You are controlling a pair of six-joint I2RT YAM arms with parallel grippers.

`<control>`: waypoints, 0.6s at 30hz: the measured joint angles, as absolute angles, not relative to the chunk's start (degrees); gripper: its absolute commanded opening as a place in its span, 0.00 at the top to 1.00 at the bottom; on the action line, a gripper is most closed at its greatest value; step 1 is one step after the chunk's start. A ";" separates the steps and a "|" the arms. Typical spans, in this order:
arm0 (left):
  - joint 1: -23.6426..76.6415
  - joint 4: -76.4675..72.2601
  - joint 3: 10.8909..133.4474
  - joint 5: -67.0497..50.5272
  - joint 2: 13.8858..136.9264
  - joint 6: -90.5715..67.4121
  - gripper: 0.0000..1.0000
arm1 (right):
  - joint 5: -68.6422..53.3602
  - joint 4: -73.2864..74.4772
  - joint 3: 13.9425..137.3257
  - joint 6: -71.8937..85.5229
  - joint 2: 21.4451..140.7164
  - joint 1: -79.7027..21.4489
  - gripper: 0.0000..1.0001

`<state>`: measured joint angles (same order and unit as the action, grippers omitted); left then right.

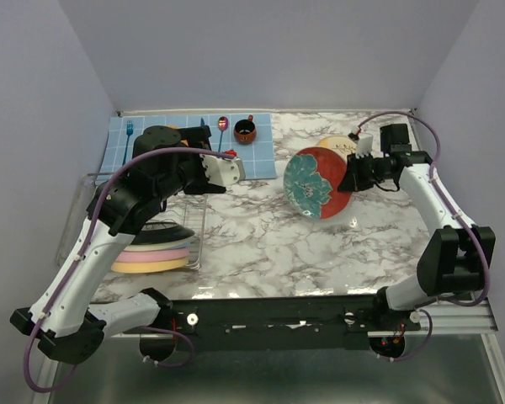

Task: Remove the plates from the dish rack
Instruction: Place the plate at the center of the board.

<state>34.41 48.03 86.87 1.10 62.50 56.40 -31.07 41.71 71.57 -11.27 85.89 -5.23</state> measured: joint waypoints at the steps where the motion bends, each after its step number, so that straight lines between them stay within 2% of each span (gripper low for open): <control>1: 34.41 48.03 86.83 1.10 62.52 56.40 0.01 | -31.64 42.35 71.02 -11.77 86.04 -3.75 0.99; 8: 34.41 47.81 84.18 1.13 62.52 56.75 0.01 | -40.36 50.37 68.27 -20.73 88.82 7.27 0.99; 18: 34.41 47.94 82.76 1.13 62.52 57.19 0.01 | -49.04 69.06 70.87 -42.92 98.65 25.91 0.99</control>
